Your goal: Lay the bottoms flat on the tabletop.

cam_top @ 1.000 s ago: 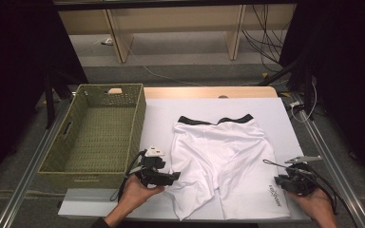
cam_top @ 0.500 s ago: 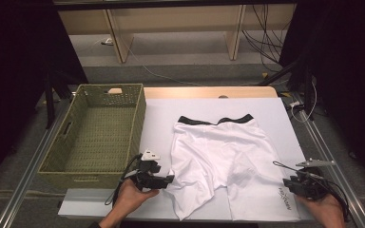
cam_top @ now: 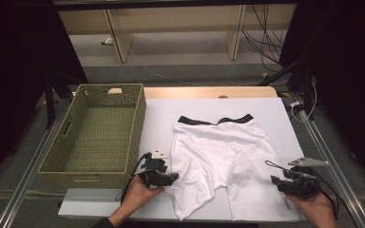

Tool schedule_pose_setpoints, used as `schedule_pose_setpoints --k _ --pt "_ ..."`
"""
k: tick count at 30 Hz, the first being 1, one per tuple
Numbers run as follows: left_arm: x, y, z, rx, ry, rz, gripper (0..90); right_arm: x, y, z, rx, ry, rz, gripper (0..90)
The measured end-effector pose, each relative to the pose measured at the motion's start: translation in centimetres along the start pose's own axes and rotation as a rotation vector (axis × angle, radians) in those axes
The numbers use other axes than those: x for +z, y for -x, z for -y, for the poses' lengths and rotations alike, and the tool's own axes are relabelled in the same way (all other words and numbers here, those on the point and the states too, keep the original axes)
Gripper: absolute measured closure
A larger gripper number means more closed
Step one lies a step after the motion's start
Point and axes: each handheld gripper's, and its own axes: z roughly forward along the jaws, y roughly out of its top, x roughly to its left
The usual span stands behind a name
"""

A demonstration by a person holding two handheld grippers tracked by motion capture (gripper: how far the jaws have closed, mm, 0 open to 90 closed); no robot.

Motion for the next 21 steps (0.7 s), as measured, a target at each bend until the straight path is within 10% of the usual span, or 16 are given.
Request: schedule_pose_setpoints --k 9,21 --pt "-0.3 -0.1 0.3 -0.011 -0.034 0.060 85.0 -0.1 -0.1 0.0 -0.003 0.006 -0.011 48.0" --pt "-4.3 -0.6 3.1 -0.047 -0.040 0.124 85.8 -0.2 0.1 0.1 -0.003 0.012 -0.008 48.4"
